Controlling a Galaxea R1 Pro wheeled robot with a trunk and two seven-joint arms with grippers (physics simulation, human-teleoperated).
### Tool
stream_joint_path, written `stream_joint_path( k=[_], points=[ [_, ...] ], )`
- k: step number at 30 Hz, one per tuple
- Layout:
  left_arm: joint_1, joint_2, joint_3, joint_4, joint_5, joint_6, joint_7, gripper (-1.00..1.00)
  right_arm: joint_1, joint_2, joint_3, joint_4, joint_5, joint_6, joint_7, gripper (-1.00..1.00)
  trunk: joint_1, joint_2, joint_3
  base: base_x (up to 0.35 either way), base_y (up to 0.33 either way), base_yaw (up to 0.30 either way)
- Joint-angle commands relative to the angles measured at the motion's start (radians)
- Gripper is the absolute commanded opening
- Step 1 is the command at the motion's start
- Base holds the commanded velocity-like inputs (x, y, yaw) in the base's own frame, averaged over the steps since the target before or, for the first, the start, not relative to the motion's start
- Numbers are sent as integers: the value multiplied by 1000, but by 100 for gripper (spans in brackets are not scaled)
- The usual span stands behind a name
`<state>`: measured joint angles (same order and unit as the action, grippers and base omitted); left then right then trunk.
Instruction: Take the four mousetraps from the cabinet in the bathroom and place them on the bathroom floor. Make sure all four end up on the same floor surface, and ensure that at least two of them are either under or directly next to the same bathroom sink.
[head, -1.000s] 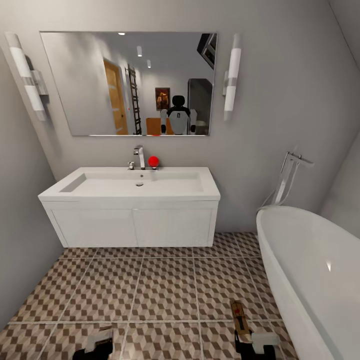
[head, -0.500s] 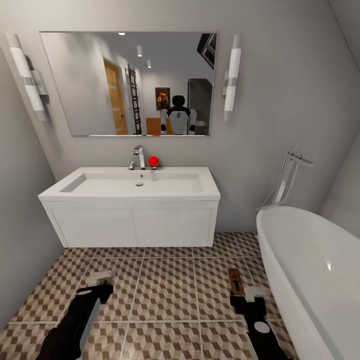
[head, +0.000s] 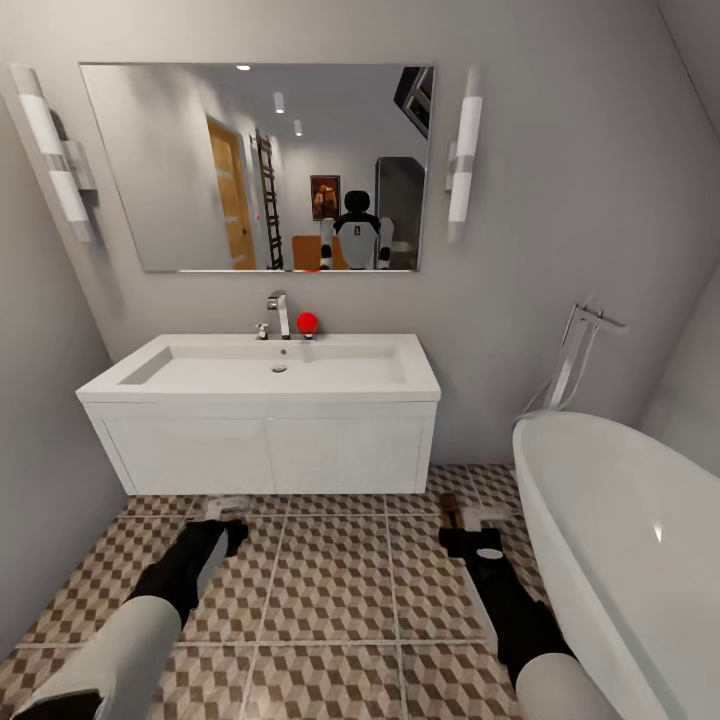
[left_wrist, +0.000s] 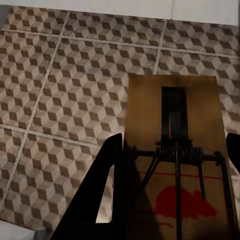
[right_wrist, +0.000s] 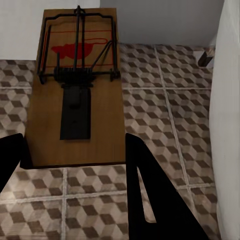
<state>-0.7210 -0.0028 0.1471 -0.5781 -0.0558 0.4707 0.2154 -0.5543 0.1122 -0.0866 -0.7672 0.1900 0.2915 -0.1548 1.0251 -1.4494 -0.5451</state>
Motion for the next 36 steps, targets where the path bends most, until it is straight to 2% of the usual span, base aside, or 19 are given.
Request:
stream_joint_path(
  k=[1, 3, 5, 8, 16, 26, 36],
  points=[
    [-2, -1, 2, 20, -8, -19, 1, -100, -3, 1, -3, 3, 8, 5, 3, -100, 0, -1, -1, 0, 0, 0],
    [-4, -5, 1, 86, -7, -117, 0, -100, -9, 2, -2, 14, 8, 0, 3, -100, 0, -1, -1, 0, 0, 0],
    [-5, -15, 0, 110, -7, -177, 0, -100, -11, 3, -1, 18, 8, -4, 3, -100, 0, -1, -1, 0, 0, 0],
    [-6, -36, -1, 126, -9, -229, 0, -100, -13, 3, 0, 20, 8, -6, 3, -100, 0, -1, -1, 0, 0, 0],
    [-7, -43, -15, 133, -11, -253, 3, -100, -13, 4, -1, 22, 6, -6, 3, -100, 0, -1, -1, 0, 0, 0],
    [-7, -23, -18, 136, -6, -252, 8, -100, -13, 1, 0, 19, 8, -6, 3, -100, 0, -1, -1, 0, 0, 0],
    [-6, -24, -19, 147, -4, -248, 7, -100, -13, 18, 2, 20, 8, -6, 0, -100, 0, -1, -1, 0, 0, 0]
  ],
)
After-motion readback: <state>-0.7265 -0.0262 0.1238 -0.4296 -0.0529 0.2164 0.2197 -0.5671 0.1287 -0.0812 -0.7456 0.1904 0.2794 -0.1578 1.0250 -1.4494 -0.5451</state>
